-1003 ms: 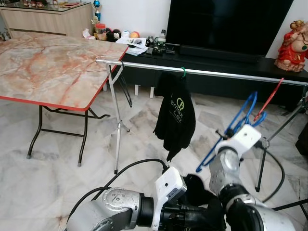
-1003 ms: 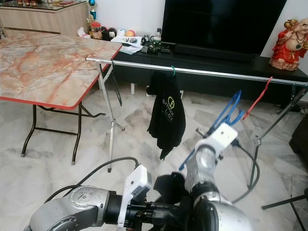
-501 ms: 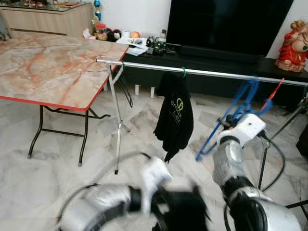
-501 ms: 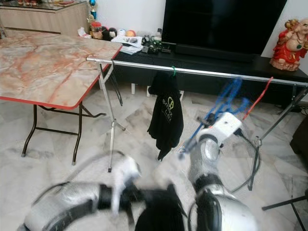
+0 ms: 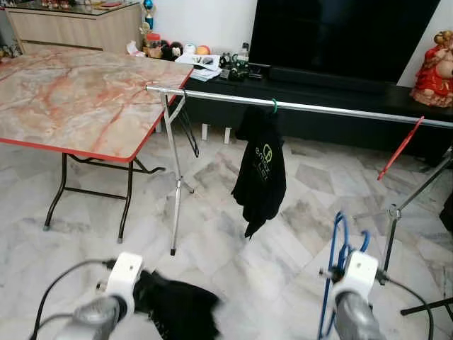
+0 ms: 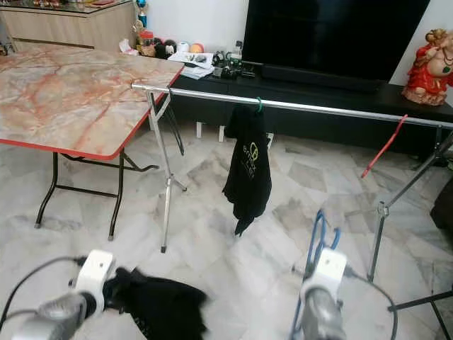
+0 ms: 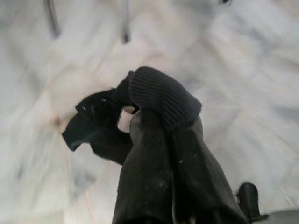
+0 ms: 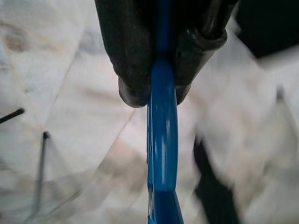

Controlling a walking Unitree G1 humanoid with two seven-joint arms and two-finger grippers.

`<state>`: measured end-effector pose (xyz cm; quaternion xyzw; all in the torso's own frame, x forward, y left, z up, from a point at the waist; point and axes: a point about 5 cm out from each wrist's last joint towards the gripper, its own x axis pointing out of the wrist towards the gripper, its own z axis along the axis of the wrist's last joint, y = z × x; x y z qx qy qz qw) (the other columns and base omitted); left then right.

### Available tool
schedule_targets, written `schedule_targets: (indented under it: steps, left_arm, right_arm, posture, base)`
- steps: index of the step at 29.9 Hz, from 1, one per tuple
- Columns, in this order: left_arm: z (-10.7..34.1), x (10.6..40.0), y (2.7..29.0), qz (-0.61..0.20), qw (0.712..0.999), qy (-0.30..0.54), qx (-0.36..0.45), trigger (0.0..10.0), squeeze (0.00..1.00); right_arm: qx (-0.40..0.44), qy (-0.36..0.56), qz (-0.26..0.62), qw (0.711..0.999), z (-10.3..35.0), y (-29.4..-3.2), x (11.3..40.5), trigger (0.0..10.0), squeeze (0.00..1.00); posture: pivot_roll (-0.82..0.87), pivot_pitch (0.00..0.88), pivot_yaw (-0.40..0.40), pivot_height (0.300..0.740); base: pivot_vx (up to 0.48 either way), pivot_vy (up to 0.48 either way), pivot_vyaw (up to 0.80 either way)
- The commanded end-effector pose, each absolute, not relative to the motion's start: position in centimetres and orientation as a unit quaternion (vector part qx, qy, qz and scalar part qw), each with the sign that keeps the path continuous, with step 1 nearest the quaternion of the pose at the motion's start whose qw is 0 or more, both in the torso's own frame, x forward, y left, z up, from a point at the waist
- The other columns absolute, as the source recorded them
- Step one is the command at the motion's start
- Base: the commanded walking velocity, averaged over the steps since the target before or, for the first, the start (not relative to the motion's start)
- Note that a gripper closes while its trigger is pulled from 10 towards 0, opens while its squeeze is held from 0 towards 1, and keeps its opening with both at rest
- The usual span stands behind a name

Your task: Hang hanger

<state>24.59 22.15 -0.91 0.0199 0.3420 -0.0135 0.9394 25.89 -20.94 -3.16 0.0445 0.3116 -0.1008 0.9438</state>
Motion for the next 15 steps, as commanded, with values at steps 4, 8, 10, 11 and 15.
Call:
schedule_targets:
  steps: [4, 8, 10, 11, 15]
  left_arm:
    - [-3.2, 22.6, 23.4, 0.051, 0.934, 0.354, -0.020, 10.0, 0.00]
    - [-4.4, 21.3, 23.2, 0.061, 0.928, 0.366, -0.021, 10.0, 0.00]
    - [-4.7, 21.0, 23.3, 0.072, 0.930, 0.361, -0.021, 10.0, 0.00]
    - [-4.5, 21.1, 23.4, 0.079, 0.933, 0.350, -0.025, 10.0, 0.00]
    - [-2.9, 22.7, 24.2, 0.108, 0.956, 0.272, -0.029, 10.0, 0.00]
  right_arm:
    - [0.012, 0.380, -0.053, 0.923, -5.7, -20.1, 22.7, 10.0, 0.00]
    - [0.015, 0.409, -0.066, 0.910, -6.8, -20.3, 20.8, 10.0, 0.00]
    - [0.016, 0.416, -0.069, 0.906, -7.3, -20.3, 19.9, 10.0, 0.00]
    - [0.019, 0.418, -0.070, 0.906, -7.4, -20.4, 19.7, 10.0, 0.00]
    - [0.018, 0.422, -0.073, 0.903, -7.7, -20.5, 19.1, 10.0, 0.00]
  posture:
    - [0.17, 0.000, -0.070, 0.740]
    - [0.18, 0.000, -0.070, 0.740]
    - [0.17, 0.000, -0.065, 0.740]
    - [0.17, 0.000, -0.062, 0.740]
    - [0.16, 0.000, -0.053, 0.740]
  base:
    - [0.000, 0.000, 0.00]
    - [0.000, 0.000, 0.00]
    - [0.000, 0.000, 0.00]
    - [0.000, 0.000, 0.00]
    - [0.000, 0.000, 0.00]
